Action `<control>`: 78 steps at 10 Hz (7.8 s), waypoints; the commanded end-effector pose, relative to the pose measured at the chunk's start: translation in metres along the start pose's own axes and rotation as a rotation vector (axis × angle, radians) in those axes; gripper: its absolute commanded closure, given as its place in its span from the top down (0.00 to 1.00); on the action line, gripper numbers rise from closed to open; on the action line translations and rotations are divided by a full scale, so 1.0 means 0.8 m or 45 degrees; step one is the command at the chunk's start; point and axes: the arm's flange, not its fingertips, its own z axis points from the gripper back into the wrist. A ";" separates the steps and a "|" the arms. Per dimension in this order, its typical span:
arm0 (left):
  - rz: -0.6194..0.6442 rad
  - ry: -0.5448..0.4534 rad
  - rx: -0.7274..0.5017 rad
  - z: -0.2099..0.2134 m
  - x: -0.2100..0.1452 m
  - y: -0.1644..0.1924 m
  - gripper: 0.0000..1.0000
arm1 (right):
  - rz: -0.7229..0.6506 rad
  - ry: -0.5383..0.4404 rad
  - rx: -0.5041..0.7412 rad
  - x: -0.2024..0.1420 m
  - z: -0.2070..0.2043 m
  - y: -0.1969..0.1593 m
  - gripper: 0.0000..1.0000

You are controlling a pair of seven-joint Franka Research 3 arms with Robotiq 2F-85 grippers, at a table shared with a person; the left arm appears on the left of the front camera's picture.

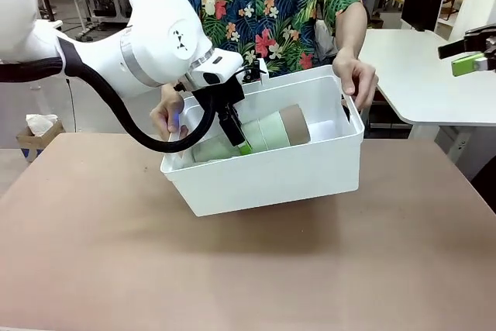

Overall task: Stack the cups and store them in the basket.
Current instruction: Place the stack of Reusable plastic cups into the Pantry Basket.

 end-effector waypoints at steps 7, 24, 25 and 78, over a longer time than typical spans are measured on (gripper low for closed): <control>-0.038 -0.231 -0.235 0.182 -0.010 -0.060 1.00 | -0.002 -0.033 0.000 0.006 0.000 0.000 1.00; 0.013 -0.589 -0.056 0.463 -0.304 -0.063 1.00 | -0.002 -0.033 0.000 0.006 0.000 0.000 1.00; 0.013 -0.589 -0.056 0.463 -0.304 -0.063 1.00 | -0.002 -0.033 0.000 0.006 0.000 0.000 1.00; 0.013 -0.589 -0.056 0.463 -0.304 -0.063 1.00 | -0.002 -0.033 0.000 0.006 0.000 0.000 1.00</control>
